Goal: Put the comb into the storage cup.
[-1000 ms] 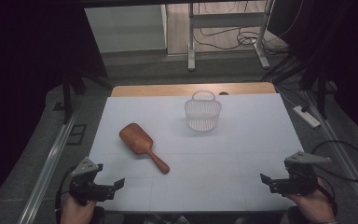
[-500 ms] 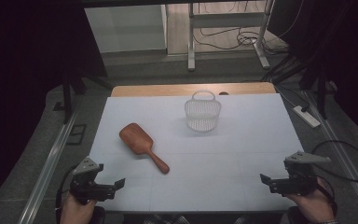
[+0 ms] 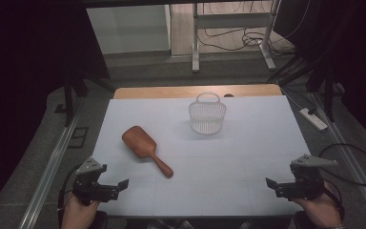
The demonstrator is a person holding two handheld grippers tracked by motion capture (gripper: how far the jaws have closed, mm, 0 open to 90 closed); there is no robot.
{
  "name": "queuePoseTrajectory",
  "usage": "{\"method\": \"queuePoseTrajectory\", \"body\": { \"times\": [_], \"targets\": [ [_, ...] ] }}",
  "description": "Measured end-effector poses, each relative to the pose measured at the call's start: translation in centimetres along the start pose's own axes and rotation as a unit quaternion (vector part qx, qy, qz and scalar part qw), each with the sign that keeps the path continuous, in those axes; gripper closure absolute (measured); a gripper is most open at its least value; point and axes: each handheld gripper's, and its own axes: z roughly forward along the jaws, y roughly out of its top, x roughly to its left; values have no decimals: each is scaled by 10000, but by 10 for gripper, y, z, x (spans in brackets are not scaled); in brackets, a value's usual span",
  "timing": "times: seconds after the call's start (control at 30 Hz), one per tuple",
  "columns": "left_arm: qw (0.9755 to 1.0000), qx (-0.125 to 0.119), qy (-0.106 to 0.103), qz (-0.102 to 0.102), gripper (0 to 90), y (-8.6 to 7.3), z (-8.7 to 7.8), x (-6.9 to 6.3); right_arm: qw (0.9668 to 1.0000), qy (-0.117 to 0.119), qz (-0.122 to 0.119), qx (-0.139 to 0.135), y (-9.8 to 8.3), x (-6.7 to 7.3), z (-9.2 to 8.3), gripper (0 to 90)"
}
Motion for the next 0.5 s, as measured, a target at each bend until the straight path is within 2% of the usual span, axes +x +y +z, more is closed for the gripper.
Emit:
{"method": "queuePoseTrajectory", "body": {
  "times": [0.5],
  "targets": [
    [9999, 41, -142, 1, 0, 11, 8, 1, 10000, 15, -13, 21, 0, 0, 0, 0]
  ]
}}
